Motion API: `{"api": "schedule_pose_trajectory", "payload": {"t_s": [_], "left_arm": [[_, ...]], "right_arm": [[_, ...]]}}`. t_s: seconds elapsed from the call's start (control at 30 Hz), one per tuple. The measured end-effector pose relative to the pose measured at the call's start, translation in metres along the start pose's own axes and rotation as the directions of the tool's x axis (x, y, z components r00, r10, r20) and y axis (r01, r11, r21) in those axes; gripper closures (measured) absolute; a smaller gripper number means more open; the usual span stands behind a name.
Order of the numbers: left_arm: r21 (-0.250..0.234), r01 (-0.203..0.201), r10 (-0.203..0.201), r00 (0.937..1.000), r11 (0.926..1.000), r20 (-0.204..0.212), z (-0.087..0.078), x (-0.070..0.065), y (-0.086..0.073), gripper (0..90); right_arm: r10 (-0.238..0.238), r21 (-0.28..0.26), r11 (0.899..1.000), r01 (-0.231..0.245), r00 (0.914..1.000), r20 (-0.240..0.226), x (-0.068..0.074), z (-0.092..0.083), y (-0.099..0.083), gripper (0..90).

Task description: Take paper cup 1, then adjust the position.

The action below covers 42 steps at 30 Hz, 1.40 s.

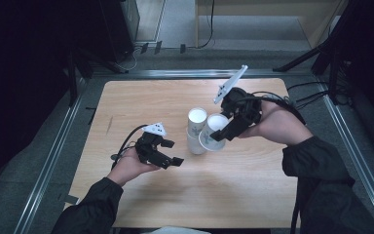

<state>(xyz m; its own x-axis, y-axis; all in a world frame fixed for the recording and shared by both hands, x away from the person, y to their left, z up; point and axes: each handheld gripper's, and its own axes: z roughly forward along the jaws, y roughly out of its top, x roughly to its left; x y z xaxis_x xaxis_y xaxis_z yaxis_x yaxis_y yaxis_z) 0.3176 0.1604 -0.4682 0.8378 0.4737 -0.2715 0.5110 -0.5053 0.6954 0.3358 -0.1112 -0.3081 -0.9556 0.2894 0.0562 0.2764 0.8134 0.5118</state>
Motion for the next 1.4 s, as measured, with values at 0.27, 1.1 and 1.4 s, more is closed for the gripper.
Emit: {"api": "schedule_pose_trajectory", "payload": {"t_s": [0.27,1.1,1.4], "left_arm": [[-0.023,-0.029,0.03,0.9994,0.9993,0.018,-0.004,-0.003,0.0,15.9],[-0.006,-0.081,0.081,0.9953,0.9967,0.053,0.0,-0.01,-0.001,15.9],[-0.022,-0.129,0.131,0.9839,0.9914,0.122,0.003,-0.021,0.0,12.6]], "right_arm": [[-0.042,-0.056,0.998,0.042,0.999,-0.014,0.02,0.033,-0.022,35.1],[-0.015,-0.164,0.986,0.003,0.9969,-0.077,0.024,0.113,-0.078,35.1],[-0.036,-0.236,0.972,0.001,0.9893,-0.141,0.024,0.124,-0.077,35.1]]}}
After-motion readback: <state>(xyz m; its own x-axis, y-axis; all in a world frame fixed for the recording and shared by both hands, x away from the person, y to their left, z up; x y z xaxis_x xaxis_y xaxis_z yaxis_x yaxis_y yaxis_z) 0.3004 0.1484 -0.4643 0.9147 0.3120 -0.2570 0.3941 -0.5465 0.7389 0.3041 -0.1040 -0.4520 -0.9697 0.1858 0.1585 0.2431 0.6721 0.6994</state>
